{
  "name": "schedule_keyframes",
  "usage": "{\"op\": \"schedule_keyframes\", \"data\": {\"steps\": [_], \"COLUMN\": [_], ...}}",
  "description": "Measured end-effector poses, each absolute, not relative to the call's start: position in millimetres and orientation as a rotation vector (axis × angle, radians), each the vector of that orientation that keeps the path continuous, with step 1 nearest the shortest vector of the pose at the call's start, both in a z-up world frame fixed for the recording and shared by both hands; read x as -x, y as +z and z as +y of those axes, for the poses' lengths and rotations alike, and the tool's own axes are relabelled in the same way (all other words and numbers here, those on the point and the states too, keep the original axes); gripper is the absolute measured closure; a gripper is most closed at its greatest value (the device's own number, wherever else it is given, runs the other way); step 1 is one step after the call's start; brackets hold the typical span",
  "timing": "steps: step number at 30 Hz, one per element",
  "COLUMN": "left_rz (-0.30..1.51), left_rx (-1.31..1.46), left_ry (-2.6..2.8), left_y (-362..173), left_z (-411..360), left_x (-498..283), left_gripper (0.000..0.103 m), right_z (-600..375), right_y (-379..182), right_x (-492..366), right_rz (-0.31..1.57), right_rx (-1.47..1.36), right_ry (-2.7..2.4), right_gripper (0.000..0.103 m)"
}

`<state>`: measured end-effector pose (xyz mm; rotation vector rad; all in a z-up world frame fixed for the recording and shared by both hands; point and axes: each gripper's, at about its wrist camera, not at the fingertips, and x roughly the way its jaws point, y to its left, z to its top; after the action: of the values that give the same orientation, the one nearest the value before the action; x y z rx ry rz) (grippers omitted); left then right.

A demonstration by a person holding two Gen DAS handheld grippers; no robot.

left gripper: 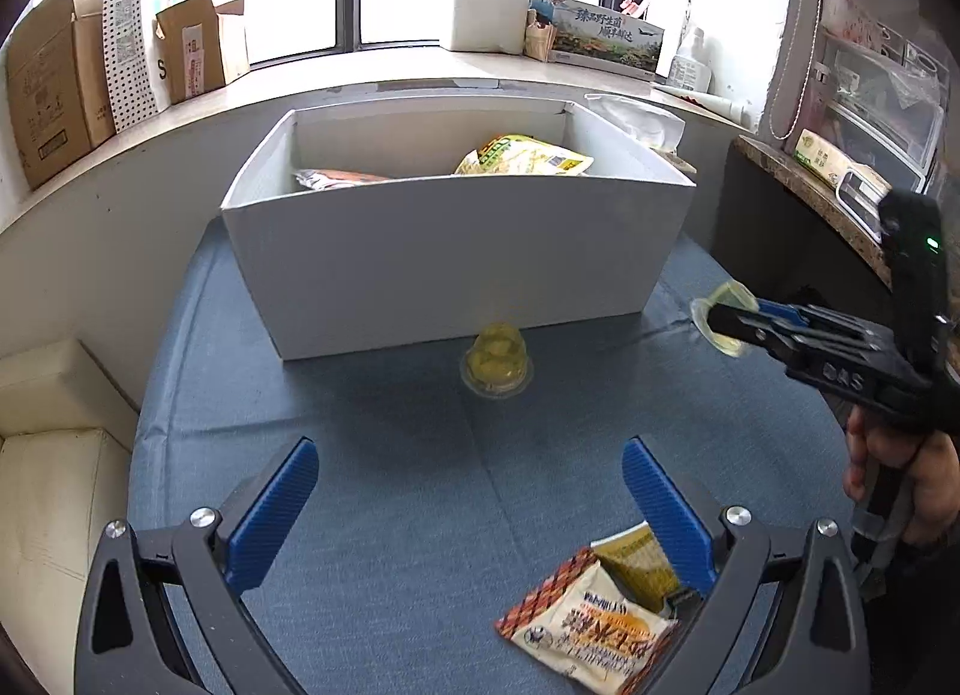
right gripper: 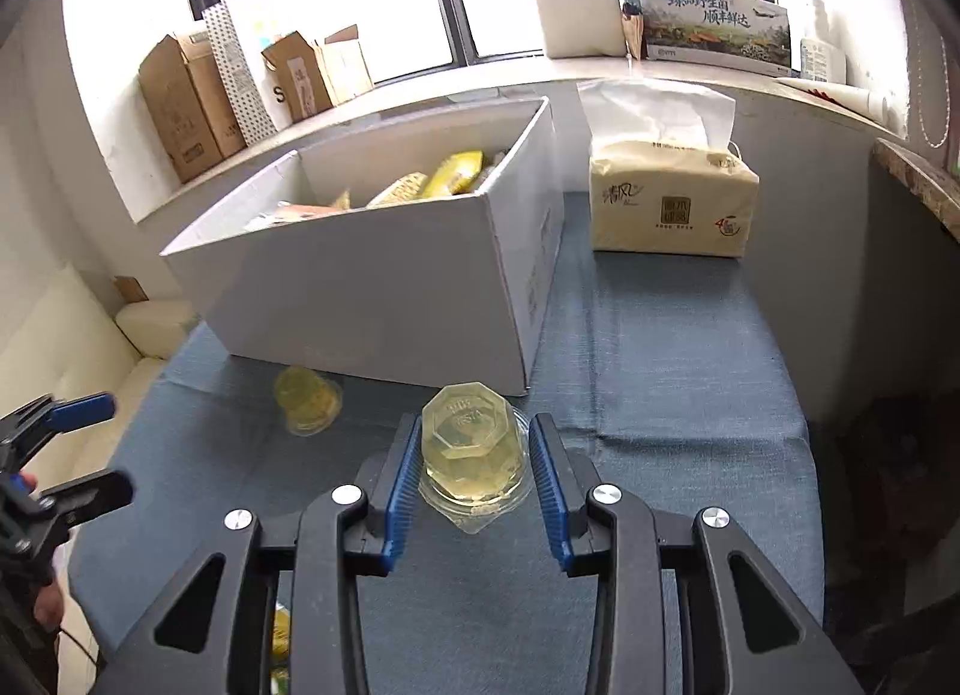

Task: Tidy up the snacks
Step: 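Lift the jelly cup with the right tool while the left tool grasps the other jelly cup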

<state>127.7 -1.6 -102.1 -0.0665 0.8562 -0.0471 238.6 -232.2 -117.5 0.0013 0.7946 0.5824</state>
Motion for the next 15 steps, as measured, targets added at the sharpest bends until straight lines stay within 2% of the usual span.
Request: {"op": "schedule_keyframes", "data": {"steps": [15], "left_rz": [0.956], "left_rx": [-0.023], "left_ry": [0.038], "left_y": [-157], "left_z": [-27], "left_x": [-221], "left_gripper": [0.000], "right_z": [-264], "right_y": [-93], "right_x": [-177], "right_rz": [0.783], "right_rx": [-0.158], "right_ry": [0.645], "right_gripper": [0.064]}}
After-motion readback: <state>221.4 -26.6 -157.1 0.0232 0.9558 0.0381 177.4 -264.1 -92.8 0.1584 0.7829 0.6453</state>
